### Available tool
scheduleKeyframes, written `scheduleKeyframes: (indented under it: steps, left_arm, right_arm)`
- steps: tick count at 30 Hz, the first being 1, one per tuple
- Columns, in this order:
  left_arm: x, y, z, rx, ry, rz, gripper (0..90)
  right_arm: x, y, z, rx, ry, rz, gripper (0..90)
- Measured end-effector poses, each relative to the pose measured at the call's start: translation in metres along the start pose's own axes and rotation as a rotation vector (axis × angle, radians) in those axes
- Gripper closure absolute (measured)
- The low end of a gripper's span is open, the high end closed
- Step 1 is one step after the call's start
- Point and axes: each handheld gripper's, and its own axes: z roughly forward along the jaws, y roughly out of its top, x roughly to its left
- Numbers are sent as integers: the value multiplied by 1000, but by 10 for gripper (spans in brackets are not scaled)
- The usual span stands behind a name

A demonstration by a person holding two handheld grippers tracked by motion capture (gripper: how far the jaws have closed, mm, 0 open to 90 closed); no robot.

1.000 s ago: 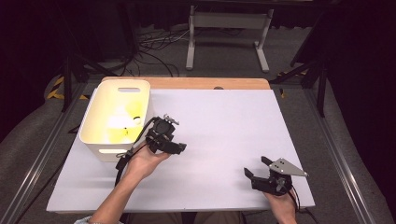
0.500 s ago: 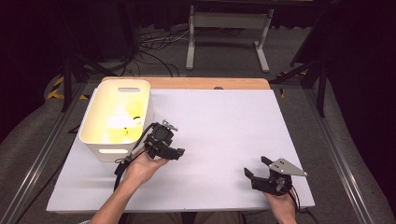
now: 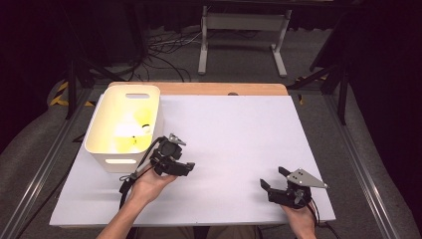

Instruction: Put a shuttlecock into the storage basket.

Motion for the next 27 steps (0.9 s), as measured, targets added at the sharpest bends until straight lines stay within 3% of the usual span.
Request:
scheduleKeyframes:
  steps: [27]
  left_arm:
    - [-1,-27,-5,-68,3,-1,404]
  right_arm:
    - [0,0,0,-1,-2,-1,184]
